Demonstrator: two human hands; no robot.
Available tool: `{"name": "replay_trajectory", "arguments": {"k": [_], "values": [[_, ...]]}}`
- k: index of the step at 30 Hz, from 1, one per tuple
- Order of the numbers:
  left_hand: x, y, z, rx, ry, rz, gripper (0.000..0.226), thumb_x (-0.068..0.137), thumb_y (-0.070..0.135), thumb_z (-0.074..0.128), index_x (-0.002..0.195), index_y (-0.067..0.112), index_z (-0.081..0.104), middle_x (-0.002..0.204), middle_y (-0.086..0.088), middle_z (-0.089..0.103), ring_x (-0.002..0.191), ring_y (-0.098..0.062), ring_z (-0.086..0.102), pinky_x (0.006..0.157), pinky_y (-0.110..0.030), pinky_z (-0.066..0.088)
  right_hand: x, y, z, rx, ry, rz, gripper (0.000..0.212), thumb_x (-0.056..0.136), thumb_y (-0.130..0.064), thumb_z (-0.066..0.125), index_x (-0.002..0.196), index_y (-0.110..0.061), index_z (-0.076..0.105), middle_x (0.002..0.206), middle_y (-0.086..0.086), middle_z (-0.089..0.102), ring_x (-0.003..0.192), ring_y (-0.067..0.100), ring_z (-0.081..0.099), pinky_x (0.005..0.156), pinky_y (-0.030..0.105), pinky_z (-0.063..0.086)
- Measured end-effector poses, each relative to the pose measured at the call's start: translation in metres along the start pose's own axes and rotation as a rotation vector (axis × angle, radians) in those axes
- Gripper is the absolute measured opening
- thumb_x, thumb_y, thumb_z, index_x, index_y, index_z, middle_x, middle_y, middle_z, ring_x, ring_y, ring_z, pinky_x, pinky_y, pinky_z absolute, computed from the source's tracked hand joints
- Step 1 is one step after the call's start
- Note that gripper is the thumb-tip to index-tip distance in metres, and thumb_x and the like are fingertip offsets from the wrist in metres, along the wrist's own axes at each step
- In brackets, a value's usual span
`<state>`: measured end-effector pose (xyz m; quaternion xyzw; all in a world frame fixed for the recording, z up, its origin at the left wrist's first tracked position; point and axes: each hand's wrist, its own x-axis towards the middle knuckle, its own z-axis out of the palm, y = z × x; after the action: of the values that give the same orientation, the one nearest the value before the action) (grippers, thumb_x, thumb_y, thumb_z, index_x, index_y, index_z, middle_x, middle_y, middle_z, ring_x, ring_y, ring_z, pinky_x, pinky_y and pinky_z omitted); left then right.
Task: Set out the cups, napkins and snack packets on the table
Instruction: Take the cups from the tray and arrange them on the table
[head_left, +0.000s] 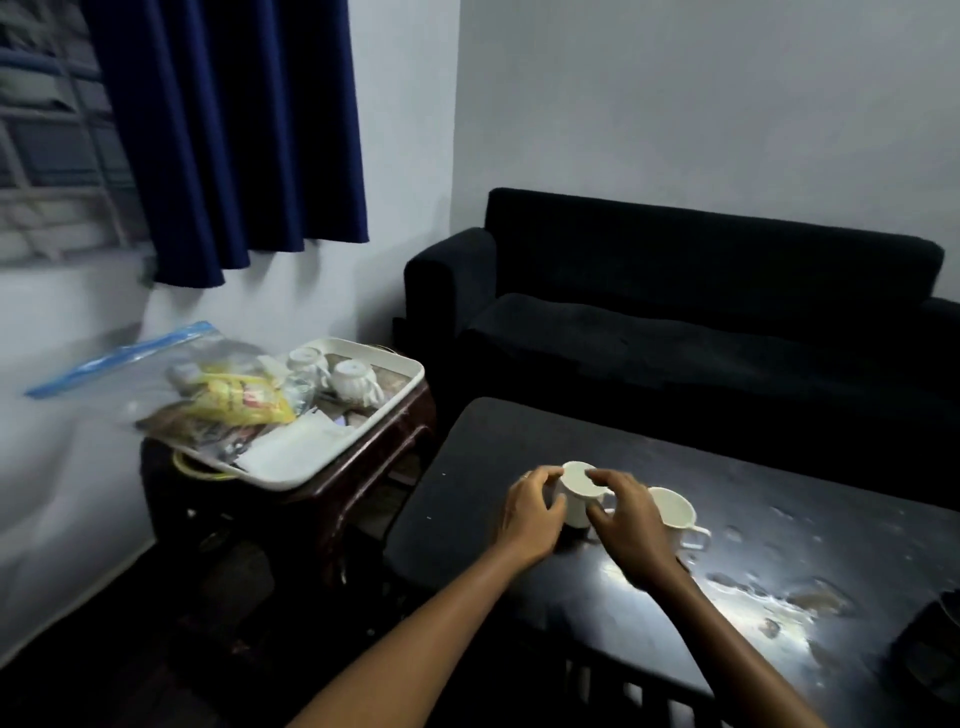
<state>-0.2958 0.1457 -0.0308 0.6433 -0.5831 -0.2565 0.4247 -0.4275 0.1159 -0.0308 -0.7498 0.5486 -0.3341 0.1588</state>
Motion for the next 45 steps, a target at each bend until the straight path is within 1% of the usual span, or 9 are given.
{"name": "replay_trajectory", "arguments": {"k": [4, 9, 14, 16, 22, 30, 34, 39, 45], "values": [[0.006, -0.021, -0.047, 0.007, 0.075, -0.017, 0.036, 0.092, 0.016, 0.055, 0.128, 0.017, 0.056, 0.127, 0.001, 0.060, 0.118, -0.016, 0.055, 0.099, -0.029, 0.044, 0.015, -0.045, 0.029, 0.000, -0.065, -0.084, 0.036, 0.081, -0.005, 0.062, 0.117, -0.007, 0.062, 0.119, 0.011, 0.063, 0.114, 0.028, 0.055, 0.098, 0.033, 0.038], [0.020, -0.050, -0.106, 0.060, 0.164, -0.068, 0.037, 0.090, 0.023, 0.055, 0.127, 0.025, 0.056, 0.125, 0.005, 0.062, 0.114, -0.015, 0.058, 0.093, -0.029, 0.047, 0.031, -0.097, 0.070, 0.001, -0.129, -0.163, 0.038, 0.085, -0.013, 0.059, 0.124, -0.013, 0.058, 0.124, 0.006, 0.059, 0.119, 0.024, 0.051, 0.100, 0.037, 0.041], [0.034, -0.078, -0.151, 0.000, 0.241, -0.137, 0.037, 0.089, 0.019, 0.056, 0.126, 0.020, 0.057, 0.127, 0.000, 0.063, 0.114, -0.017, 0.059, 0.097, -0.033, 0.047, 0.048, -0.133, 0.113, -0.066, -0.195, -0.227, 0.040, 0.087, -0.018, 0.056, 0.127, -0.017, 0.055, 0.126, 0.004, 0.058, 0.119, 0.021, 0.050, 0.098, 0.035, 0.042], [0.040, -0.089, -0.166, 0.006, 0.276, -0.170, 0.036, 0.088, 0.019, 0.057, 0.124, 0.020, 0.058, 0.125, 0.000, 0.064, 0.114, -0.017, 0.060, 0.095, -0.029, 0.046, 0.056, -0.143, 0.130, -0.074, -0.217, -0.241, 0.038, 0.087, -0.019, 0.056, 0.125, -0.018, 0.056, 0.125, 0.003, 0.058, 0.117, 0.022, 0.051, 0.097, 0.035, 0.042], [0.073, -0.119, -0.201, 0.047, 0.330, -0.246, 0.034, 0.087, 0.019, 0.054, 0.120, 0.018, 0.058, 0.117, -0.008, 0.066, 0.109, -0.028, 0.060, 0.086, -0.033, 0.047, 0.091, -0.165, 0.167, -0.081, -0.275, -0.260, 0.039, 0.088, -0.021, 0.054, 0.127, -0.016, 0.053, 0.126, 0.005, 0.055, 0.117, 0.023, 0.050, 0.096, 0.036, 0.042], [0.127, -0.151, -0.217, 0.006, 0.312, -0.323, 0.051, 0.089, 0.020, 0.058, 0.136, 0.007, 0.043, 0.134, -0.016, 0.053, 0.122, -0.030, 0.050, 0.102, -0.038, 0.041, 0.145, -0.185, 0.207, 0.000, -0.306, -0.196, 0.047, 0.088, -0.026, 0.058, 0.130, -0.009, 0.048, 0.133, 0.011, 0.051, 0.123, 0.027, 0.047, 0.100, 0.042, 0.040], [0.145, -0.158, -0.216, -0.004, 0.377, -0.308, 0.057, 0.088, 0.011, 0.055, 0.143, 0.007, 0.038, 0.144, -0.017, 0.043, 0.133, -0.030, 0.040, 0.111, -0.039, 0.032, 0.165, -0.186, 0.228, -0.074, -0.295, -0.172, 0.053, 0.087, -0.032, 0.056, 0.133, -0.010, 0.042, 0.138, 0.012, 0.045, 0.126, 0.030, 0.042, 0.099, 0.043, 0.036], [0.158, -0.161, -0.211, 0.007, 0.442, -0.326, 0.063, 0.086, 0.011, 0.059, 0.144, 0.006, 0.034, 0.145, -0.017, 0.041, 0.135, -0.030, 0.037, 0.113, -0.035, 0.028, 0.178, -0.184, 0.249, -0.144, -0.305, -0.121, 0.049, 0.088, -0.040, 0.049, 0.128, -0.012, 0.046, 0.133, 0.012, 0.051, 0.124, 0.032, 0.043, 0.094, 0.044, 0.036], [0.169, -0.154, -0.208, -0.044, 0.470, -0.418, 0.055, 0.084, 0.015, 0.058, 0.136, 0.005, 0.042, 0.138, -0.017, 0.050, 0.127, -0.031, 0.048, 0.105, -0.038, 0.038, 0.178, -0.191, 0.262, -0.041, -0.367, -0.050, 0.037, 0.093, -0.029, 0.042, 0.127, -0.014, 0.049, 0.130, 0.008, 0.057, 0.135, 0.027, 0.032, 0.099, 0.044, 0.029]]}}
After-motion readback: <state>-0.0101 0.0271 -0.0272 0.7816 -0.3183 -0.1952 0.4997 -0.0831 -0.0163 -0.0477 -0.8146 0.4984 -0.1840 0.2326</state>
